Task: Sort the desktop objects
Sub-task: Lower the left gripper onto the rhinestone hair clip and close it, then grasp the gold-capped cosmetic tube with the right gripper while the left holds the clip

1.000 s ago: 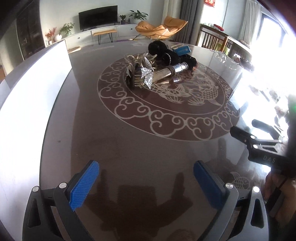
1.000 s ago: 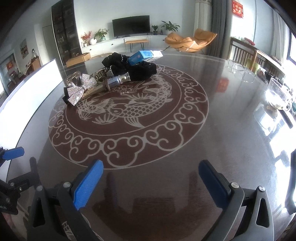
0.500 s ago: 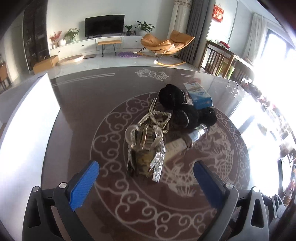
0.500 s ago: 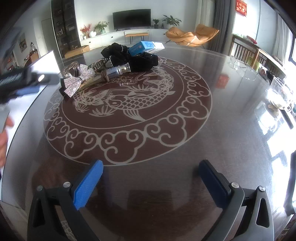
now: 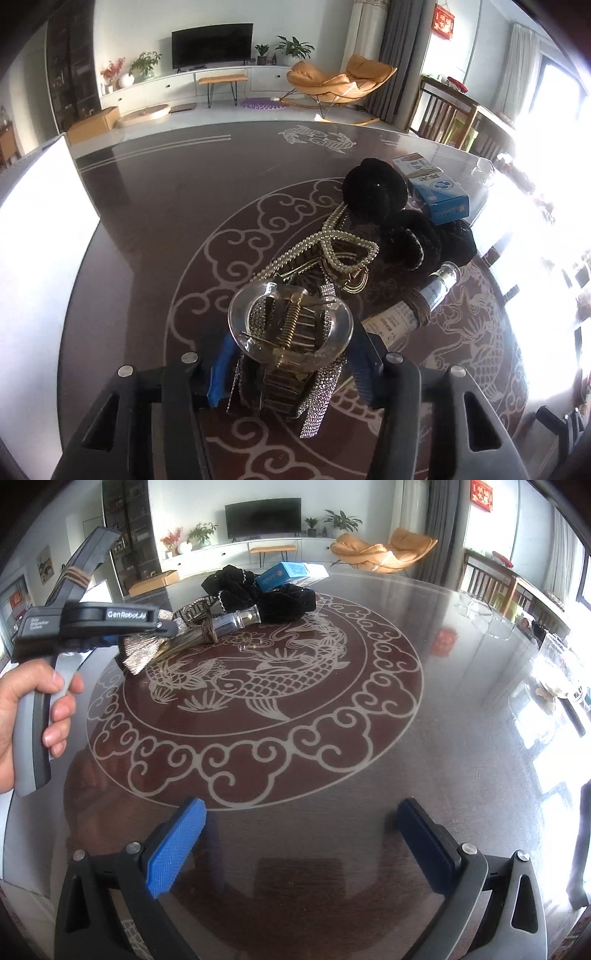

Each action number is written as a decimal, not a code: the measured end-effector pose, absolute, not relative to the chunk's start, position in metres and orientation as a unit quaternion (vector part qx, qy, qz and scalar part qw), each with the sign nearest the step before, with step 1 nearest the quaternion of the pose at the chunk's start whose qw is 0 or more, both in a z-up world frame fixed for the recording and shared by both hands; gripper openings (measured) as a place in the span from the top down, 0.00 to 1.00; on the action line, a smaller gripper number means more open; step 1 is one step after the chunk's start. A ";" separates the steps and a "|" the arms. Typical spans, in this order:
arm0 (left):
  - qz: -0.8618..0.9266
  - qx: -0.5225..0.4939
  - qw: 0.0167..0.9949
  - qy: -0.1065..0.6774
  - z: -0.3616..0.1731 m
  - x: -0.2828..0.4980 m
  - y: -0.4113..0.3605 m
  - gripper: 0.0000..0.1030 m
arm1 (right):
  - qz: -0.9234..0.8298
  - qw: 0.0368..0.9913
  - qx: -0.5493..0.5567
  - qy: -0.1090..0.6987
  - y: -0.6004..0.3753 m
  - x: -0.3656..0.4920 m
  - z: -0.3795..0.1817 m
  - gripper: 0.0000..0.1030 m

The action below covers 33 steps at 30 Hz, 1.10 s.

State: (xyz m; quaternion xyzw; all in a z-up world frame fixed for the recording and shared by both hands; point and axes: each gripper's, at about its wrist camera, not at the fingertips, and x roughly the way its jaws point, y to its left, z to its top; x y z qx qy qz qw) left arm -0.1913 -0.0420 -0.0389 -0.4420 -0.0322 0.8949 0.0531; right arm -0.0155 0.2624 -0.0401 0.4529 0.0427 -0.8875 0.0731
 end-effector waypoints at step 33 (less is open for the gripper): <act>0.895 -0.445 -0.002 -0.003 -0.054 -0.056 -0.072 0.14 | -0.888 0.072 0.453 0.043 0.262 -0.015 -0.040 0.00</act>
